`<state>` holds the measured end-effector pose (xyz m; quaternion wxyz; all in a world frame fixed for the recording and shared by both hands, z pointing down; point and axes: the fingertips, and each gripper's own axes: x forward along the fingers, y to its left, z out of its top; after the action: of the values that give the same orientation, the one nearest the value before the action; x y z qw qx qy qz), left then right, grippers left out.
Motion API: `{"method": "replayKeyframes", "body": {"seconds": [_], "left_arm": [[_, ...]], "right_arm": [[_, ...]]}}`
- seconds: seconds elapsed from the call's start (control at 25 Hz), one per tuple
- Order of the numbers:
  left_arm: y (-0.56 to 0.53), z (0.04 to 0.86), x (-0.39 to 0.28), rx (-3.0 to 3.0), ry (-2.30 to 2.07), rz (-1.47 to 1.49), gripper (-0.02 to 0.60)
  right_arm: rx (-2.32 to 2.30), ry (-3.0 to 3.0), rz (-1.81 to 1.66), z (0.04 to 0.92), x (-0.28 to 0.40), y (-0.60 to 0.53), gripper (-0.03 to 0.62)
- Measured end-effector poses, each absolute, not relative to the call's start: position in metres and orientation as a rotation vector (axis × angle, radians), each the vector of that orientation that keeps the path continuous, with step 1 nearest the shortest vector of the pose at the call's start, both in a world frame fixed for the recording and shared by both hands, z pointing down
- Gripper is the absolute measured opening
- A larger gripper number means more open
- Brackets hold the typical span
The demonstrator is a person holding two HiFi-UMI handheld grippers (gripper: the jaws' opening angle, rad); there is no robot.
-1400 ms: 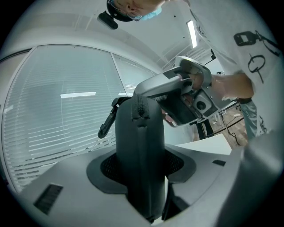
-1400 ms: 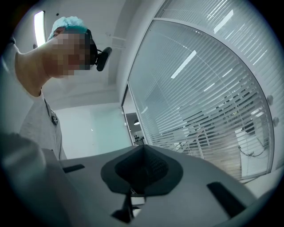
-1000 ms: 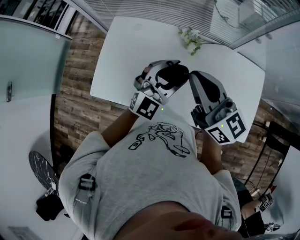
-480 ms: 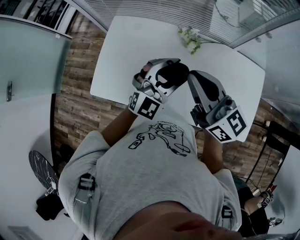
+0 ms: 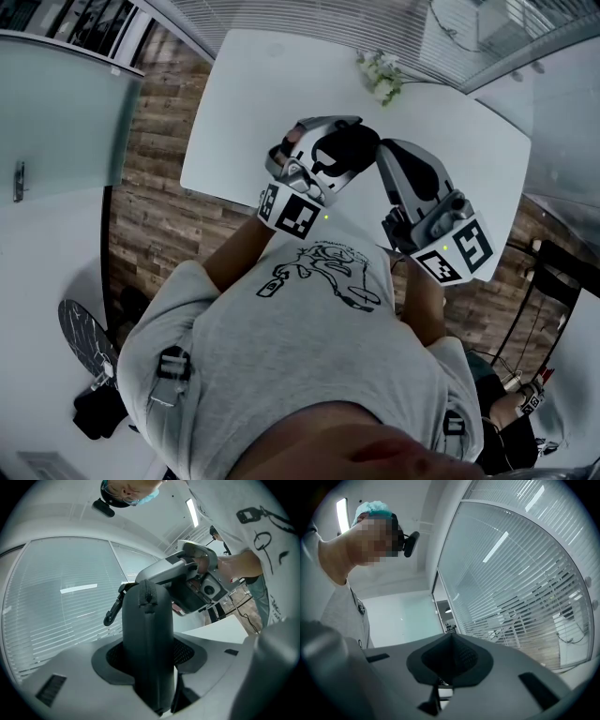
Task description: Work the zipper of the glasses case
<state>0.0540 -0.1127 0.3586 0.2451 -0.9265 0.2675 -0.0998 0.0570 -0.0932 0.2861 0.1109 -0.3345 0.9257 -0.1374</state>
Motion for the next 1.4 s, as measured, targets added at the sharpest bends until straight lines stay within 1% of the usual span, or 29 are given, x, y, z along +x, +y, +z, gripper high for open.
{"method": "replayKeyframes", "body": {"seconds": [0.36, 0.96, 1.4], "left_arm": [[-0.104, 0.355, 0.055, -2.543, 0.707, -0.220, 0.229], [-0.089, 0.346, 0.056, -2.614, 0.613, -0.092, 0.229], [-0.072, 0.331, 0.055, -2.640, 0.456, 0.033, 0.232]], "right_arm": [[-1.008, 2.703, -0.402, 0.286, 0.064, -0.092, 0.006], [-0.965, 2.664, -0.511, 0.294, 0.068, -0.096, 0.006], [-0.839, 2.610, -0.647, 0.296, 0.069, -0.090, 0.006]]}}
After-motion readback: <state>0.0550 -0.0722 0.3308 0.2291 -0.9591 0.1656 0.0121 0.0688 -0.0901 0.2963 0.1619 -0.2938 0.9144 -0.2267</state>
